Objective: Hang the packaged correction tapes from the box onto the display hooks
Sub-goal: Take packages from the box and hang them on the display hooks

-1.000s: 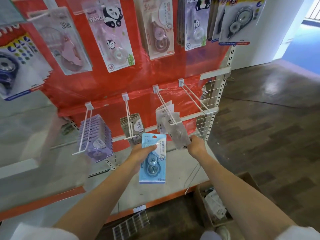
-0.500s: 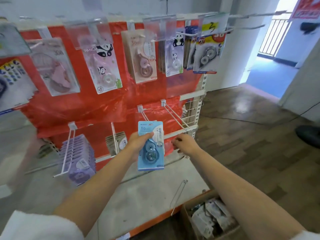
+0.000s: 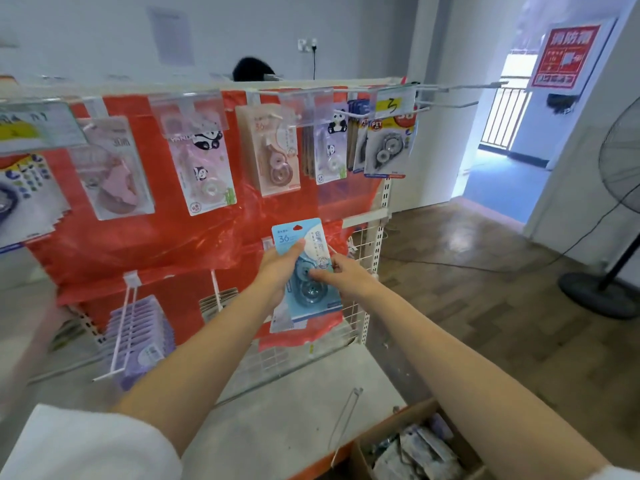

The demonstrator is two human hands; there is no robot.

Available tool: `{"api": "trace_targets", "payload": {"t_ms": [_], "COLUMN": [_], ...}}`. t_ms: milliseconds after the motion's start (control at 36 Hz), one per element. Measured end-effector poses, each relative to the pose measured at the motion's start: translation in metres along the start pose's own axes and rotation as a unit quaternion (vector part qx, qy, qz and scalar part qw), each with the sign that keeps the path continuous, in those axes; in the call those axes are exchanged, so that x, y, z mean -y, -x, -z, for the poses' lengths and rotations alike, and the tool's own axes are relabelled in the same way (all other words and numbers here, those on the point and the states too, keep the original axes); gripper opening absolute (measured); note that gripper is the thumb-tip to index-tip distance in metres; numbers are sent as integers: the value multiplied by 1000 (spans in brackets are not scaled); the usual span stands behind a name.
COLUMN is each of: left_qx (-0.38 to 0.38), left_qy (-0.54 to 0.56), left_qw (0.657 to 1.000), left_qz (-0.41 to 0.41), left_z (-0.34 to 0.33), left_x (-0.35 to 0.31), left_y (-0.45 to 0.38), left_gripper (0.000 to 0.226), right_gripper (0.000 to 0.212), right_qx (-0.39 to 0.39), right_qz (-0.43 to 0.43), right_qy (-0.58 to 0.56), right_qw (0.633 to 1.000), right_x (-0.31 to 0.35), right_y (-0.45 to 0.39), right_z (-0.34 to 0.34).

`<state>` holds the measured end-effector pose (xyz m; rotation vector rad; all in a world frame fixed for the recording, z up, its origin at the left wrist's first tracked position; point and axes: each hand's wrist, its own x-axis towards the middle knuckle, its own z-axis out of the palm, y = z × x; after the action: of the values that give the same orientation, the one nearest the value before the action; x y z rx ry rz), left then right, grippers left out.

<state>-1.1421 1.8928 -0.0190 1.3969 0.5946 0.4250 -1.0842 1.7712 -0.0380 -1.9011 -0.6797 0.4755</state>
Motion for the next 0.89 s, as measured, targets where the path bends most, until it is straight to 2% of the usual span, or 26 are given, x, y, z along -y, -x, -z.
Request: {"api": "trace_targets", "payload": {"t_ms": [83, 139, 250, 333, 417, 500, 639, 806, 889], "left_qx": [17, 26, 51, 40, 21, 45, 39, -22, -44], "left_qy": [1, -8, -15, -43, -82, -114, -142, -156, -173], "left_qw": [1000, 1000, 998, 998, 996, 992, 989, 988, 984], "left_qz": [0, -3, -14, -17, -7, 13, 3, 5, 17], "left_z": [2, 8, 23, 36, 49, 59, 72, 84, 82], "left_x": [-1, -1, 1, 3, 3, 0, -5, -7, -6], "left_y": [2, 5, 10, 13, 13, 15, 20, 26, 29], "left_gripper": [12, 12, 15, 8, 9, 9, 10, 7, 5], "right_gripper": [12, 20, 16, 11, 28, 29, 43, 39, 44], "right_qx": [-2, -7, -26, -39, -57, -67, -28, 64, 76], "right_qz": [16, 32, 37, 52, 38, 21, 16, 4, 8], "right_qy": [-38, -50, -60, -85, -85, -97, -109, -138, -141], "right_qw": [999, 998, 997, 994, 994, 993, 994, 988, 987], "right_x": [6, 8, 10, 18, 22, 27, 31, 38, 32], "right_y": [4, 4, 1, 0, -5, -11, -22, -25, -27], "right_z": [0, -1, -12, -22, -30, -35, -41, -51, -53]}}
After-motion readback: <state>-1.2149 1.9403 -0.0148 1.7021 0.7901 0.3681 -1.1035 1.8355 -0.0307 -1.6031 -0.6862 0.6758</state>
